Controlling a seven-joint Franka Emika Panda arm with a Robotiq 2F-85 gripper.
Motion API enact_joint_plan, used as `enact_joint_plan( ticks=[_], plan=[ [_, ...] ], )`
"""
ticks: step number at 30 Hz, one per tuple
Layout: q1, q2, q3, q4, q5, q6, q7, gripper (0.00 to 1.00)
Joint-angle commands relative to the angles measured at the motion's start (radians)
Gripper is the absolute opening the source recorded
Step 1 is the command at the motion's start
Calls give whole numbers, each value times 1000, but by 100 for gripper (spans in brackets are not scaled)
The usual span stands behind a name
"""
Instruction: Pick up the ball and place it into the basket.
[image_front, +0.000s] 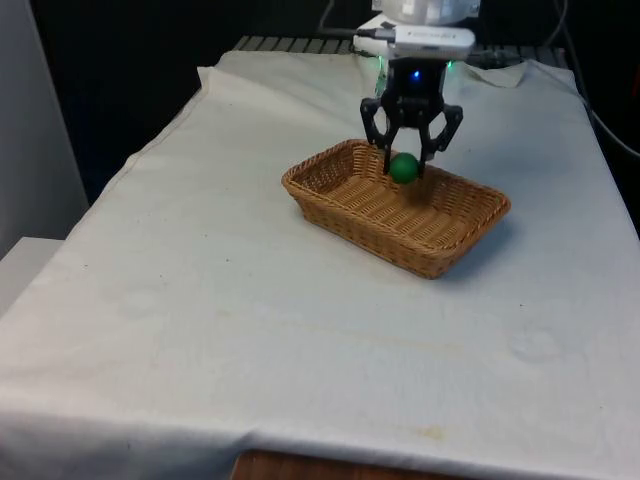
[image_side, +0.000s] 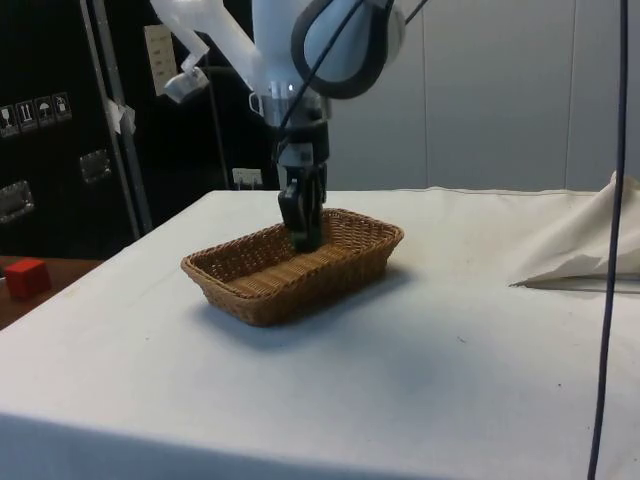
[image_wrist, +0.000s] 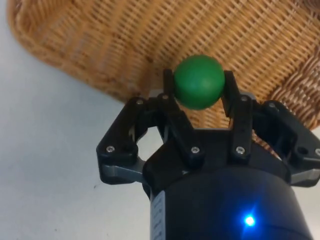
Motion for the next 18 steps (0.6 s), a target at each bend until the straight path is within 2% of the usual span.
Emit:
enact_joint_plan(
  ticks=[1, 2, 6, 8, 9, 10, 14, 15, 18],
  plan=[
    [-1, 13, 0, 2, 9, 12, -7, 0],
    [-12, 22, 13, 7, 34, 24, -29, 0],
    [-15, 67, 12, 22, 54, 52, -44, 0],
    [-12, 80, 9, 26, 50, 61, -40, 0],
    [-5, 90, -1, 31, 37, 57, -30, 0],
    [-11, 83, 8, 26, 49, 62, -38, 0],
    [-7, 87, 2, 31, 41, 58, -33, 0],
    [-7, 87, 2, 32, 41, 58, -32, 3],
    [-6, 89, 0, 33, 39, 57, -31, 27]
  ],
)
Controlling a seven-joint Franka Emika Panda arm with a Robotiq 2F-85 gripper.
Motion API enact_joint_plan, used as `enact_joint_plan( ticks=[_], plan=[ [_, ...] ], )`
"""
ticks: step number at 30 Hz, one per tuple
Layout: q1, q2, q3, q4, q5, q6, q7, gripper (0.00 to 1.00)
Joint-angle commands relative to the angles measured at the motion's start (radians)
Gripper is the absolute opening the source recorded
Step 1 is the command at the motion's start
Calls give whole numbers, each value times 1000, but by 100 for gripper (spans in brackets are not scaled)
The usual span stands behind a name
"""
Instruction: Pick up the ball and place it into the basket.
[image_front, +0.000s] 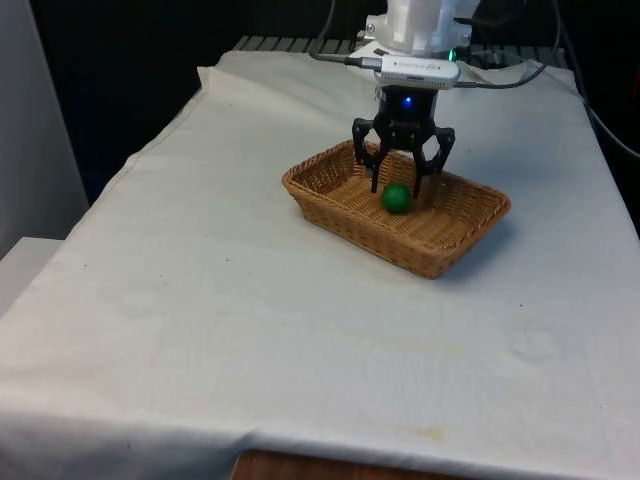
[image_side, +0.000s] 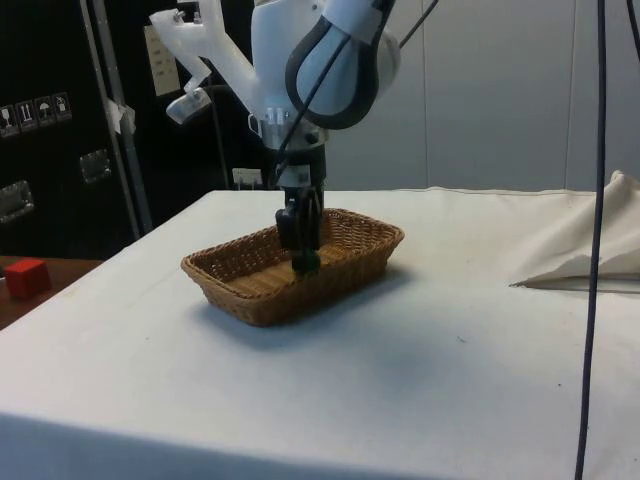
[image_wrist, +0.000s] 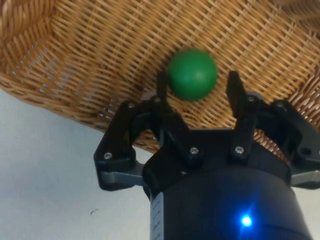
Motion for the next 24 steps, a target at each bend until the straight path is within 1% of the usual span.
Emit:
enact_joint_plan(
  ticks=[1, 2, 3, 4, 5, 7, 8, 9, 13, 17, 18, 19, 24],
  plan=[
    [0, 0, 0, 1, 0, 0, 0, 35],
    [-1, 0, 1, 1, 1, 0, 0, 35],
    [0, 0, 0, 2, 0, -1, 0, 52],
    [0, 1, 0, 2, 0, -1, 0, 61],
    [0, 1, 0, 2, 0, -1, 1, 74],
    [0, 1, -1, 3, -1, -1, 1, 91],
    [0, 1, -1, 3, -1, -1, 1, 98],
    [0, 1, -1, 3, -1, -1, 1, 100],
    [0, 1, -1, 3, -1, -1, 1, 100],
    [8, -33, -13, -13, -15, -15, 7, 100],
    [0, -12, -1, -1, -1, -5, 0, 100],
    [9, -43, -15, -17, -19, -20, 8, 100],
    [9, -108, -20, -50, -41, -43, 15, 100]
  ],
)
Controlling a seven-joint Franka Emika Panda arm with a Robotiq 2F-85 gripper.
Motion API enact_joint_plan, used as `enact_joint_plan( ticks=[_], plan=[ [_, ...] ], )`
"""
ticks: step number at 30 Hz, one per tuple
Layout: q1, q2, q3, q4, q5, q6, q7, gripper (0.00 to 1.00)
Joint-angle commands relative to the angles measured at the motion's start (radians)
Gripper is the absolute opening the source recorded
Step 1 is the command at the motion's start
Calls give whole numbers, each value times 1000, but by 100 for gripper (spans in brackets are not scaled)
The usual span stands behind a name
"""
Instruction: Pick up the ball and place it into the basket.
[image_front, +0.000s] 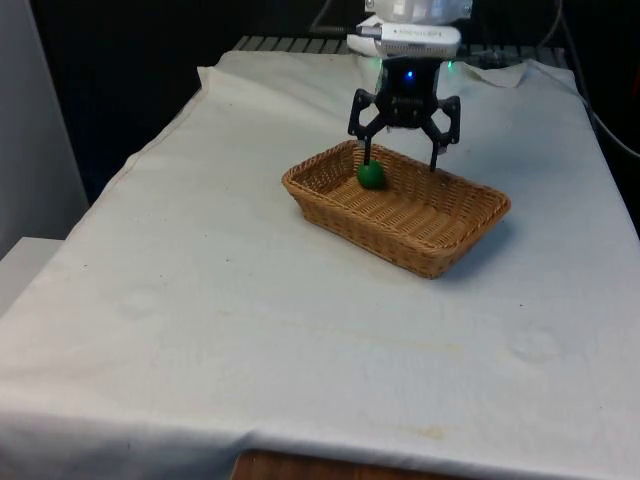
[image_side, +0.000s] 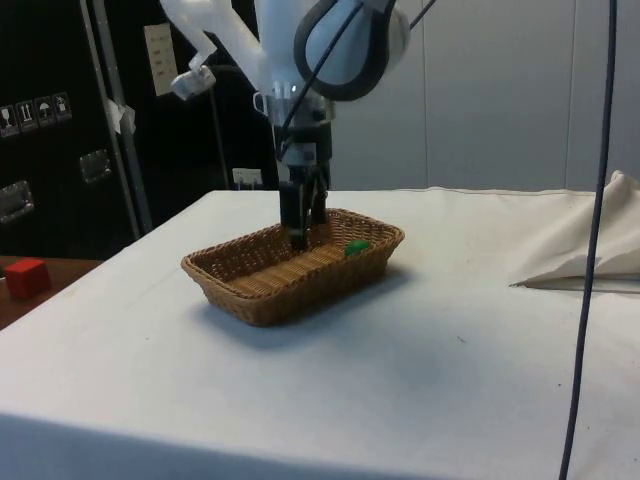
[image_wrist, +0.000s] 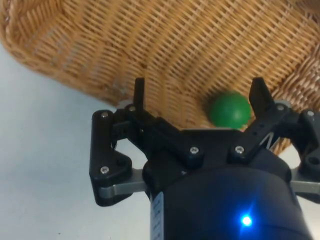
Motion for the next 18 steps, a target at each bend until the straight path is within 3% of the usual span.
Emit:
enact_joint_plan(
  ticks=[1, 3, 4, 5, 11, 12, 13, 18],
  plan=[
    [7, -12, -13, -5, -23, -10, 15, 100],
    [7, -38, -15, -15, -31, -22, 17, 100],
    [0, -28, -3, -10, -7, -15, 0, 100],
    [5, -61, -15, -24, -39, -33, 19, 100],
    [2, -130, -18, -46, -63, -70, 26, 100],
    [0, -120, -10, -43, -38, -63, 9, 100],
    [2, -140, -19, -49, -67, -76, 27, 100],
    [0, -194, -21, -63, -93, -111, 39, 100]
  ],
)
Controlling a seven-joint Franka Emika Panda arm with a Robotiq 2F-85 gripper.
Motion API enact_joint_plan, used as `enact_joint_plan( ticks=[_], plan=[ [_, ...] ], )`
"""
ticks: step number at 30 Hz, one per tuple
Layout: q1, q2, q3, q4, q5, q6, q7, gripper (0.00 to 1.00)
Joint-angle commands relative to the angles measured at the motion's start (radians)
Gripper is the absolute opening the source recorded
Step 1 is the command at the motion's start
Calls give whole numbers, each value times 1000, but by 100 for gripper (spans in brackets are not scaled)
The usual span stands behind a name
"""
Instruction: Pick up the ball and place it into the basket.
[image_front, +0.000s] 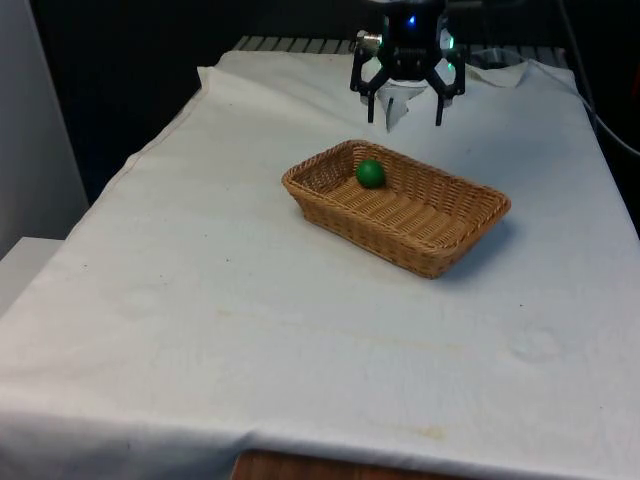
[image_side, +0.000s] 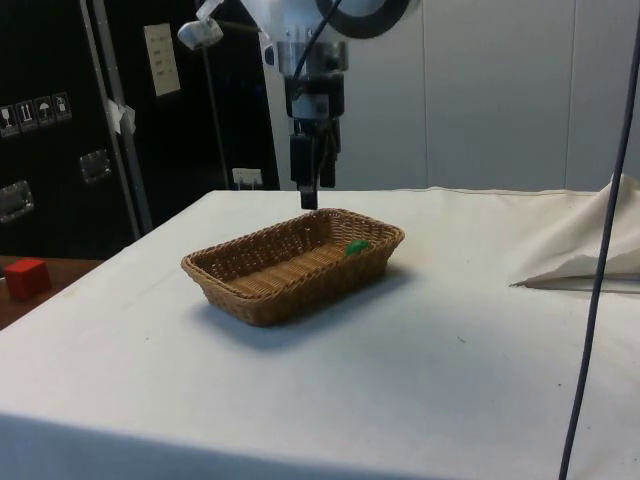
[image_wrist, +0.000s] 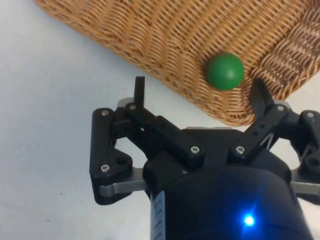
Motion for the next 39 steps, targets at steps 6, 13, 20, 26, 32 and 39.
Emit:
enact_joint_plan(
  ticks=[6, 13, 20, 26, 32, 39],
  plan=[
    [-2, -38, -6, -7, -34, -28, 21, 100],
    [-3, -73, -5, -1, -52, -67, 37, 100],
    [-4, -111, -4, 13, -76, -125, 67, 100],
    [-5, -131, -6, 24, -75, -168, 83, 100],
    [-4, -146, -6, 39, -80, -212, 101, 100],
    [-1, -149, -8, 47, -69, -230, 99, 100]
  ],
)
